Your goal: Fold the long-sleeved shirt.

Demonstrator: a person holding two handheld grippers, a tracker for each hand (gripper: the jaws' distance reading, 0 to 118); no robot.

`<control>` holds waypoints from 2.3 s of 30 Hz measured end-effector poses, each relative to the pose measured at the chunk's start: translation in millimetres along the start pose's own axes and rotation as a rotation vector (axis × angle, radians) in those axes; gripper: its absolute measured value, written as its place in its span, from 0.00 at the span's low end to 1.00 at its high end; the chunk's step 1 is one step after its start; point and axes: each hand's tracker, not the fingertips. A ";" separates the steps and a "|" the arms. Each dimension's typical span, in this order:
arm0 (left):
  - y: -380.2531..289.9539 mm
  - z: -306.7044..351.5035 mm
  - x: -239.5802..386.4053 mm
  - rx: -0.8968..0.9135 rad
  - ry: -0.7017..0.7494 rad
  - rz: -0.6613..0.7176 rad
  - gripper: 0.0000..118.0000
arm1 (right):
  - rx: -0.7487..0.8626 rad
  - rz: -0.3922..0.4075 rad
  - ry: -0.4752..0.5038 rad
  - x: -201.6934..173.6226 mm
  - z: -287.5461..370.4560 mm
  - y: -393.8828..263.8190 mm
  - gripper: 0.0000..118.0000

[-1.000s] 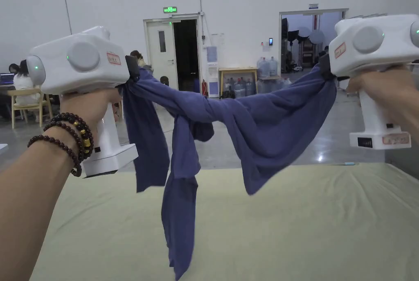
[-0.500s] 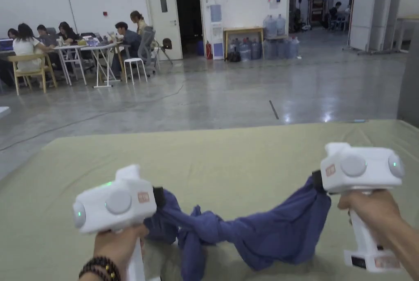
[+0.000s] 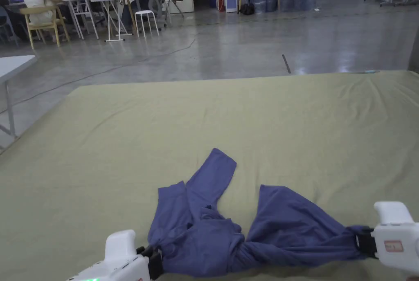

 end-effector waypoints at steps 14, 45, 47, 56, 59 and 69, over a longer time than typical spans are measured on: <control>-75.4 44.7 -2.3 -0.045 0.002 0.095 0.10 | -0.067 -0.030 -0.006 -7.9 36.2 -99.8 0.06; -26.8 43.8 18.0 -0.048 -0.063 0.051 0.92 | 0.002 -0.093 -0.034 3.0 73.0 -80.4 0.02; -12.3 29.5 25.5 -0.064 -0.076 0.051 0.92 | 0.000 -0.096 -0.032 4.0 72.8 -81.2 0.02; 46.9 -91.6 65.7 -0.247 -0.094 0.017 0.91 | -0.040 -0.098 -0.039 -1.8 67.6 -82.1 0.02; 37.5 -123.4 75.9 -0.330 -0.077 0.025 0.61 | -0.059 -0.099 -0.047 1.0 63.9 -83.2 0.02; 42.1 -86.0 79.5 -0.197 -0.092 -0.051 0.13 | -0.069 -0.057 -0.058 5.8 64.8 -85.9 0.82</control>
